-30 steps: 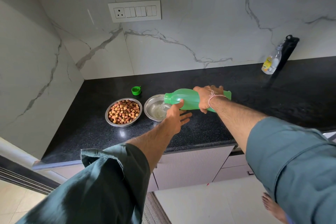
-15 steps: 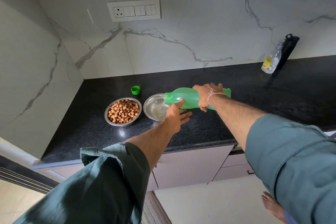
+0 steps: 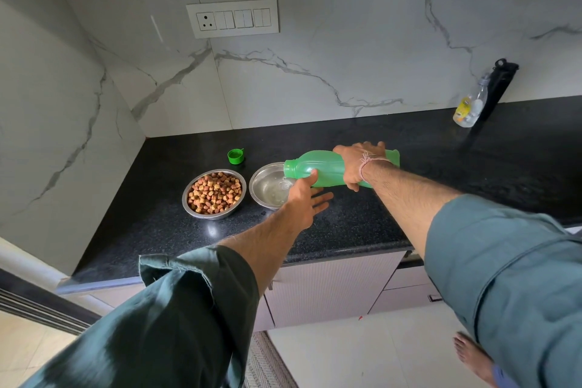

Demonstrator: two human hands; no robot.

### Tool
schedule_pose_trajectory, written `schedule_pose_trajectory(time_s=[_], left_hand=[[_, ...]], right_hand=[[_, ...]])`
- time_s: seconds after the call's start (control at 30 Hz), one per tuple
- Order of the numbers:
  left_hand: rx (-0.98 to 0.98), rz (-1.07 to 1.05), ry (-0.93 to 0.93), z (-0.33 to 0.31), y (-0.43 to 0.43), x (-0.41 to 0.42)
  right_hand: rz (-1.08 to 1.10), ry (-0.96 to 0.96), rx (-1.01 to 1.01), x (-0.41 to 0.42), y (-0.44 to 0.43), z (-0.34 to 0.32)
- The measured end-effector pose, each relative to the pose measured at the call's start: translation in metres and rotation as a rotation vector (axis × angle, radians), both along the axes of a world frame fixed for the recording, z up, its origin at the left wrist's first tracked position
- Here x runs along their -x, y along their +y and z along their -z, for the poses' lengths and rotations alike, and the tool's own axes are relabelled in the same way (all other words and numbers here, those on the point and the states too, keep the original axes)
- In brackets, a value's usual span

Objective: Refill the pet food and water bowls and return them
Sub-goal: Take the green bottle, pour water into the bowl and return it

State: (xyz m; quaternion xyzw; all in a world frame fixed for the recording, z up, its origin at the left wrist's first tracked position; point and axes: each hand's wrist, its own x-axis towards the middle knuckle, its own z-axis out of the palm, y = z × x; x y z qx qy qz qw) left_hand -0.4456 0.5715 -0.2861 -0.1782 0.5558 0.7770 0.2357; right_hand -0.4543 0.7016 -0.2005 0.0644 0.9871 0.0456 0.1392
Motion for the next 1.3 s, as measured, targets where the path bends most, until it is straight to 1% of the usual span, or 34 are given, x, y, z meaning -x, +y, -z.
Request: schedule_pose_trajectory(time_s=[0.97,1.3], left_hand=[[0.010,-0.008,0.000,0.001,-0.011,0.009],[0.001,-0.004,0.002,0.000,-0.015,0.010]], right_hand=[[0.003,0.002,-0.003,0.007,-0.010,-0.001],[-0.006,0.007,-0.031,0.008,-0.016,-0.003]])
